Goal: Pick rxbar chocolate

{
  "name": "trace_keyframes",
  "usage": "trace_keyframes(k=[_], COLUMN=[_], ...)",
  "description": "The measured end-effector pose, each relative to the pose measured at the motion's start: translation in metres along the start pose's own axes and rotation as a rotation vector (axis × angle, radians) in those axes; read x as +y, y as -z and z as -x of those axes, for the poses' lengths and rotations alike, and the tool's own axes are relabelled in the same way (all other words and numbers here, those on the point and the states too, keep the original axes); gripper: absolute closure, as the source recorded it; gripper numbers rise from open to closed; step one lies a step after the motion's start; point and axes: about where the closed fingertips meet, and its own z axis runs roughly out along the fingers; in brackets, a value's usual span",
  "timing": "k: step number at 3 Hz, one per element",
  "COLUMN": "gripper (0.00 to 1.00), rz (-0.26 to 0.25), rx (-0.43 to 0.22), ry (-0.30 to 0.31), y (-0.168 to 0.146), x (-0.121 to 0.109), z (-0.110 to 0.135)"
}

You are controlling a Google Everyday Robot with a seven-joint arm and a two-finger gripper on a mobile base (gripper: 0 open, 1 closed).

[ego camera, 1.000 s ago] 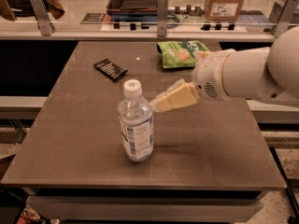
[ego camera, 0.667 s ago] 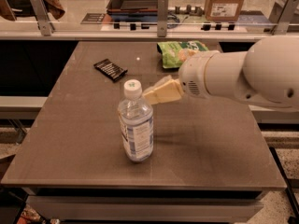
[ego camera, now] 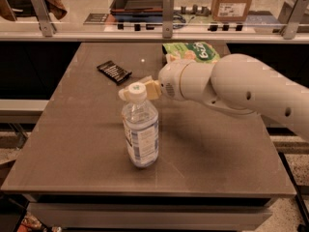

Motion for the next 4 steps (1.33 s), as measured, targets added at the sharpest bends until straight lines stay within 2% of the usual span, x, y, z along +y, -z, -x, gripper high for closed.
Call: trace_keyframes(k=[2,4], gripper=[0.00,0.00], rz=[0.027,0.022], rx=[-0.023,-0.047], ry=[-0.099,-0.133], y=[-0.060,-0.096], x=[0.001,-0.011], z=[-0.015,-0.020])
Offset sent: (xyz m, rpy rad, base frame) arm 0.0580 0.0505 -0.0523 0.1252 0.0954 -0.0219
